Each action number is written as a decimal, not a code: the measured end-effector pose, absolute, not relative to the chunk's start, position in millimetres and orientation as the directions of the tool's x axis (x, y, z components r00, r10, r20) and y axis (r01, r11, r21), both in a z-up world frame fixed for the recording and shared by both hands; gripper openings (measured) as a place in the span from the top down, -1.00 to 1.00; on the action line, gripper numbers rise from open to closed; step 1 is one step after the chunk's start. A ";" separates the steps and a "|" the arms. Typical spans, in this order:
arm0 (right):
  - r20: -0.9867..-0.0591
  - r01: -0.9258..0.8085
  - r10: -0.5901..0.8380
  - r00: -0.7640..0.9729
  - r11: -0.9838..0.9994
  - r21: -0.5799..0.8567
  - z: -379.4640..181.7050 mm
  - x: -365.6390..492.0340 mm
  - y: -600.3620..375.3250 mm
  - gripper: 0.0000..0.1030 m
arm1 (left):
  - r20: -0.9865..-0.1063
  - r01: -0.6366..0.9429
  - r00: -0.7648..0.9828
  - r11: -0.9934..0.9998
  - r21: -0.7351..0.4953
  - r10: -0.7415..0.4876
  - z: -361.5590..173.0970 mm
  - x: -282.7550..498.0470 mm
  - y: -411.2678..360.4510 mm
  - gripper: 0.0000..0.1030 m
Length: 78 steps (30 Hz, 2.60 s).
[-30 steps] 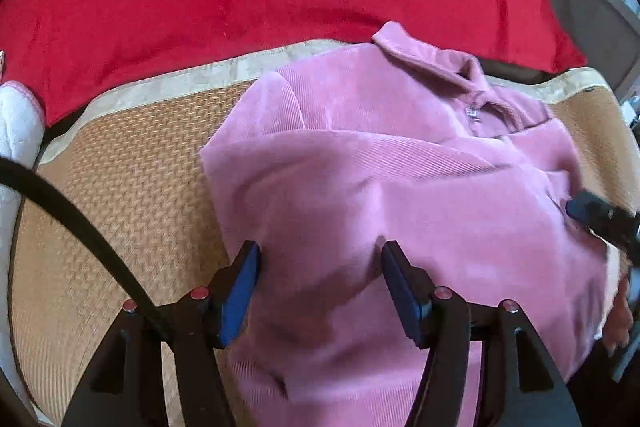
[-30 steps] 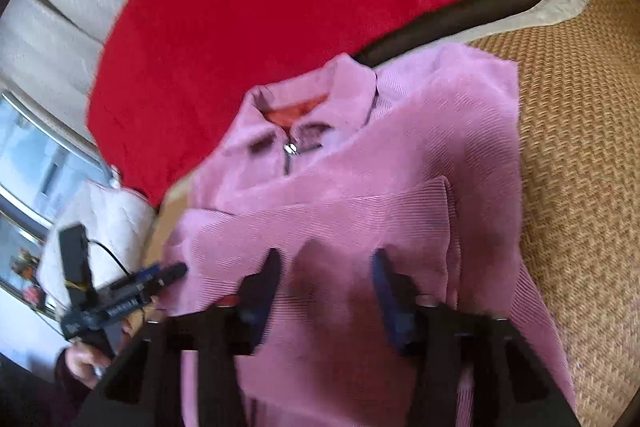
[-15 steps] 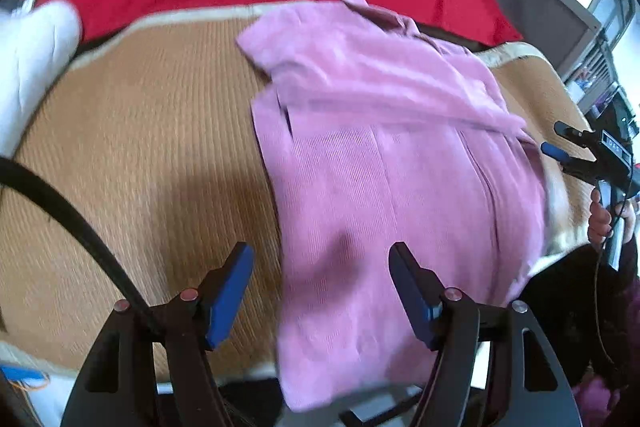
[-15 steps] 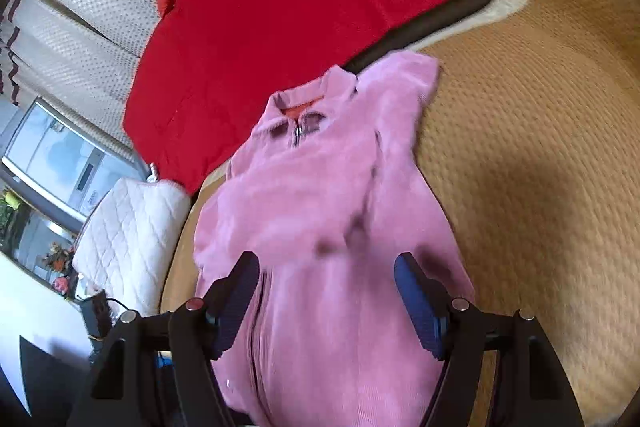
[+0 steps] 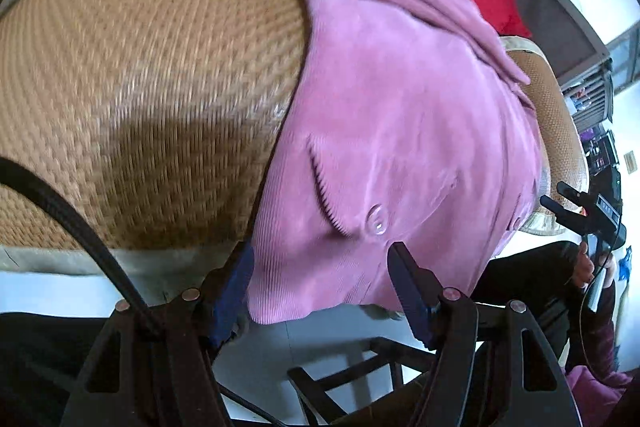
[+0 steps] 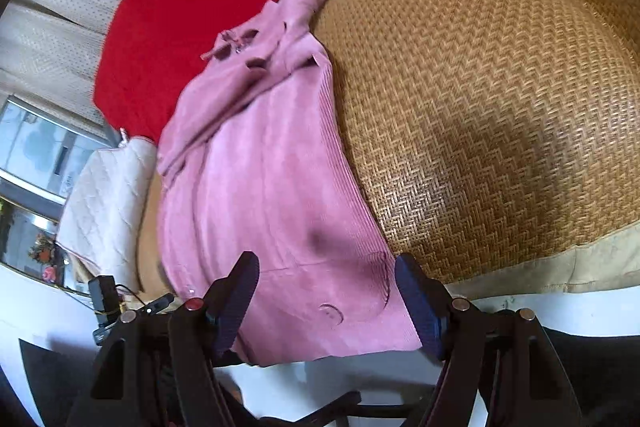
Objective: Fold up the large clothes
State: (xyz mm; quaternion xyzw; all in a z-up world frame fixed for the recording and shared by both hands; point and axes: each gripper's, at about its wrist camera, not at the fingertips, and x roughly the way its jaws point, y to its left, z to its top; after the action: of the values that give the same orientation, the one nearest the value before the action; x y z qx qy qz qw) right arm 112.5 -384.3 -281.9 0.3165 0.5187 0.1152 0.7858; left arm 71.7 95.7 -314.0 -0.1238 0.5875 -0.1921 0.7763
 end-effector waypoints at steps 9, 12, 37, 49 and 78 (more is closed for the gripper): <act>-0.768 0.065 0.500 0.400 0.821 0.568 -288.9 124.6 -337.7 -0.40 | -0.841 0.201 0.198 0.860 -0.468 -0.504 -335.2 66.6 91.4 0.33; -0.796 0.046 0.467 0.385 0.852 0.521 -289.3 127.5 -328.6 -0.39 | -0.845 0.213 0.199 0.863 -0.457 -0.497 -335.1 64.5 86.8 0.28; -0.858 0.103 0.471 0.207 0.861 0.498 -337.8 128.0 -307.0 0.41 | -0.821 0.192 0.148 0.830 -0.523 -0.552 -361.3 71.1 44.3 0.01; -0.761 -0.056 0.539 0.361 0.827 0.560 -264.9 148.4 -269.1 0.66 | -0.629 0.311 0.272 0.685 -0.658 -0.728 -289.8 79.0 47.4 0.87; -0.446 0.314 0.578 0.683 0.318 0.894 -301.4 419.7 -400.2 0.57 | -0.448 0.033 0.735 0.688 -0.725 -0.508 -258.7 369.6 73.9 -0.27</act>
State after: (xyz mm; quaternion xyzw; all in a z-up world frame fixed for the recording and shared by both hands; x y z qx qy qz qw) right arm 419.7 -400.2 -301.4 0.5764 0.3869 0.0926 0.7138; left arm 369.6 73.9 -258.7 -0.3623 0.3279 -0.1578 0.8581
